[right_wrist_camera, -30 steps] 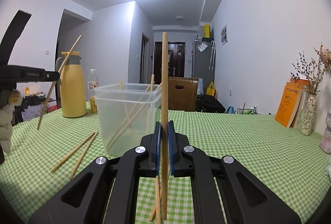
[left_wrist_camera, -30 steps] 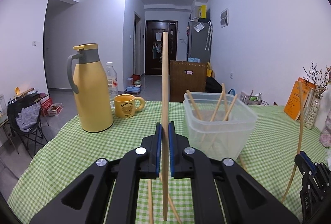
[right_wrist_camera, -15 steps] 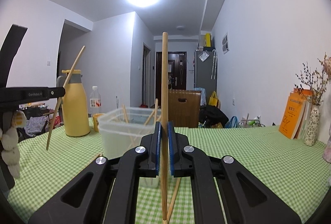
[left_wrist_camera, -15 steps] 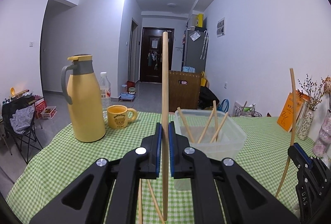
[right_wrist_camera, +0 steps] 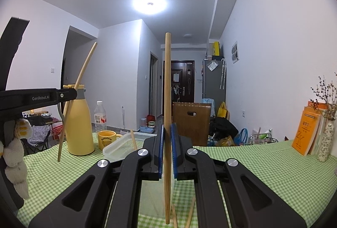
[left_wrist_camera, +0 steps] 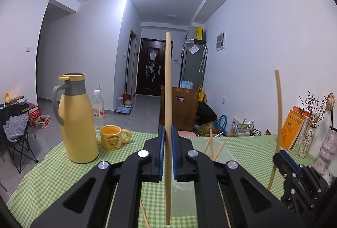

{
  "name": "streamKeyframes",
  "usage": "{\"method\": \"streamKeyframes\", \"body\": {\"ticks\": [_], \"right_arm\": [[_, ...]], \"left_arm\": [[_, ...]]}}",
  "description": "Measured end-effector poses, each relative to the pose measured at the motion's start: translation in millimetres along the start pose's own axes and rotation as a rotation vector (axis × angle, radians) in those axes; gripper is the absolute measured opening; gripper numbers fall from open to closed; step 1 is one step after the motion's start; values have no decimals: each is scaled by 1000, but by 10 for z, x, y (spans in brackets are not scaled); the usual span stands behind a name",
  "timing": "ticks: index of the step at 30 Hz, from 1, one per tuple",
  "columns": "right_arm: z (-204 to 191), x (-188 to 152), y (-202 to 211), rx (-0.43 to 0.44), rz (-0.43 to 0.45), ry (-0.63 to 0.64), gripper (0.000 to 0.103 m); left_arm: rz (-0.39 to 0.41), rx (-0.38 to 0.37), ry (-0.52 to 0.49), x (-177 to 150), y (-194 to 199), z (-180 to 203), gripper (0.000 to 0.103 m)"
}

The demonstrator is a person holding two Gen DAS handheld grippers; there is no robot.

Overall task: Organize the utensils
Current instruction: 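Carry both upright chopsticks over the clear plastic box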

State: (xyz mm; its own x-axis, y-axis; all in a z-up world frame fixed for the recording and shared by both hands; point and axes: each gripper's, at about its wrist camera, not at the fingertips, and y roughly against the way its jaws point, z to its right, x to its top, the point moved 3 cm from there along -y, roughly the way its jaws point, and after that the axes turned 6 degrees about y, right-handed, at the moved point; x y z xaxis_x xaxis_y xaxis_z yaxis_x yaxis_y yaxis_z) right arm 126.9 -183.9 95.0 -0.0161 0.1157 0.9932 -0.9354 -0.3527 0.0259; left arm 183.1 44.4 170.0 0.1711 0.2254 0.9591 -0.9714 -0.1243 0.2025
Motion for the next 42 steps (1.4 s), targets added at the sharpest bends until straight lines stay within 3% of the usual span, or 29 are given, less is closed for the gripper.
{"method": "streamKeyframes", "body": {"ticks": [26, 42], "right_arm": [[65, 194, -742, 64, -3, -44, 7], [198, 98, -1257, 129, -65, -124, 7]], "left_arm": [[0, -49, 70, 287, -752, 40, 4], [-58, -67, 86, 143, -1452, 53, 4]]}}
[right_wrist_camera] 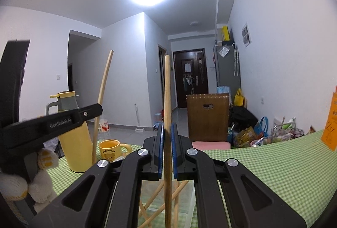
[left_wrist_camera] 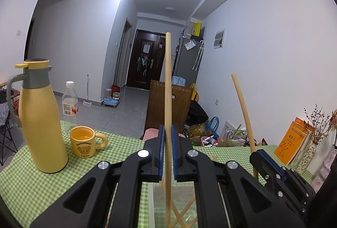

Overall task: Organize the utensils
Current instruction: 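Carry both upright chopsticks over the clear plastic box, then open both tools to drop the chopsticks into the clear box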

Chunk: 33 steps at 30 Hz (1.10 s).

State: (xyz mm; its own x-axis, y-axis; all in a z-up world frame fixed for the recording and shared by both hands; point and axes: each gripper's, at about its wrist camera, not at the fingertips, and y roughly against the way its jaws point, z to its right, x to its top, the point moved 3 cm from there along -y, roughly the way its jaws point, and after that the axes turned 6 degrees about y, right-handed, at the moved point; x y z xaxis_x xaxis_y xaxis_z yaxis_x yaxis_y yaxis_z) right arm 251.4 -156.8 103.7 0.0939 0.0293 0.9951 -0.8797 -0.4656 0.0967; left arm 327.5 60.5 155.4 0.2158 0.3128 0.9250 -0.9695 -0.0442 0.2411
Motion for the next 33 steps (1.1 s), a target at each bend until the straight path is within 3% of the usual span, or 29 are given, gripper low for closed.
{"method": "streamKeyframes", "body": {"ticks": [8, 25, 33], "right_arm": [[82, 154, -58, 101, -8, -137, 7], [-70, -46, -271, 42, -87, -123, 7], [-53, -117, -269, 27, -144, -92, 7]], "left_arm": [[4, -5, -5, 55, -77, -24, 4], [-81, 75, -72, -144, -368, 87, 4], [-153, 38, -81, -312, -458, 52, 5]]}}
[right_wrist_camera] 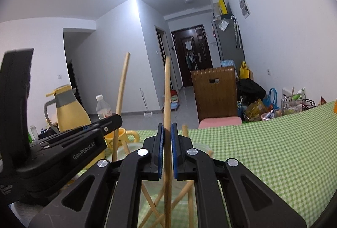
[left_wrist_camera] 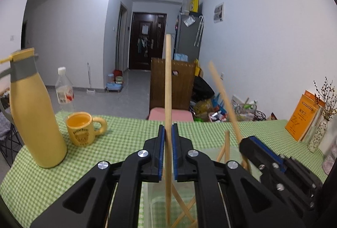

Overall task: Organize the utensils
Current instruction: 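Open both tools to drop the chopsticks into the clear box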

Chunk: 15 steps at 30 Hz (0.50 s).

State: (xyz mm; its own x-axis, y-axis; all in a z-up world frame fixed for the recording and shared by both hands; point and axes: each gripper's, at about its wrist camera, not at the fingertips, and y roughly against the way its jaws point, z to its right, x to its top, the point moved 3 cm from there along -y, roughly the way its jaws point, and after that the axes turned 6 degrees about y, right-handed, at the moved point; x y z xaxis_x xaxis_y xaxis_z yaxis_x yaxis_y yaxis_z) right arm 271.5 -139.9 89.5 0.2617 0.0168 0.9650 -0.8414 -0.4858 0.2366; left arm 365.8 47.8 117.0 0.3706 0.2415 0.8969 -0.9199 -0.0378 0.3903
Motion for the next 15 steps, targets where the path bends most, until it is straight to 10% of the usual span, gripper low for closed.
{"method": "streamKeyframes", "body": {"ticks": [4, 8, 12, 15], "right_arm": [[78, -56, 110, -18, -15, -1, 39], [157, -107, 272, -52, -20, -2, 46], [196, -150, 456, -81, -24, 10, 84], [187, -184, 592, -96, -14, 22, 95]], "left_arm": [[43, -9, 1, -36, 176, -98, 53], [63, -1, -10, -95, 406, -216, 69], [100, 12, 22, -120, 695, -380, 97], [107, 22, 36, -164, 897, -487, 96]]}}
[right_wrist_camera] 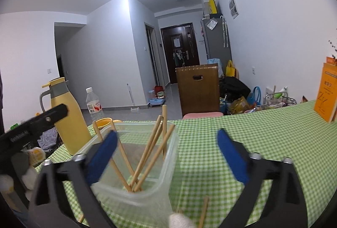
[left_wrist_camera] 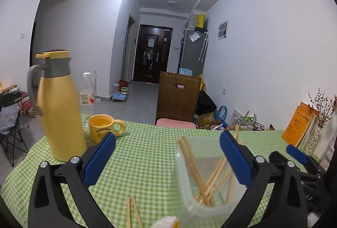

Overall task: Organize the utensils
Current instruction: 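Open both tools to drop the chopsticks into the clear box, then pull both tools back from the box over the remaining chopsticks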

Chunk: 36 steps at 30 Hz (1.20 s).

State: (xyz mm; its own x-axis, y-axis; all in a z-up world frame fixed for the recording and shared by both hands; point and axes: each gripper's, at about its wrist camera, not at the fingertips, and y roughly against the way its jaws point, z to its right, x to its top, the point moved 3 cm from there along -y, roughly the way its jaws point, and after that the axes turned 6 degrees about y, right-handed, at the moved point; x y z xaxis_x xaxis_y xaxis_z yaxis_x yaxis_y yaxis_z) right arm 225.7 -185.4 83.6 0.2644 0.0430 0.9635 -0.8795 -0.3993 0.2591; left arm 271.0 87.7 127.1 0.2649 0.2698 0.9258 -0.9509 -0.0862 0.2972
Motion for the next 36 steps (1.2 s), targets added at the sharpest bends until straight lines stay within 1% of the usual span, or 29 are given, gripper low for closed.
{"method": "streamKeyframes", "body": {"ticks": [2, 8, 22, 29, 36], "right_arm": [[-22, -28, 61, -11, -2, 19, 95], [-90, -100, 236, -21, -20, 59, 95], [-198, -196, 695, -47, -8, 87, 95], [-199, -323, 877, -58, -14, 97, 95], [-185, -488, 989, -74, -28, 99, 95]], "left_arm": [[-11, 1, 2, -35, 107, -44, 96], [-11, 23, 4, -119, 373, -106, 96], [7, 17, -18, -294, 894, -9, 96], [8, 16, -19, -433, 1096, -16, 96], [7, 24, -23, -556, 1203, -61, 96]]}}
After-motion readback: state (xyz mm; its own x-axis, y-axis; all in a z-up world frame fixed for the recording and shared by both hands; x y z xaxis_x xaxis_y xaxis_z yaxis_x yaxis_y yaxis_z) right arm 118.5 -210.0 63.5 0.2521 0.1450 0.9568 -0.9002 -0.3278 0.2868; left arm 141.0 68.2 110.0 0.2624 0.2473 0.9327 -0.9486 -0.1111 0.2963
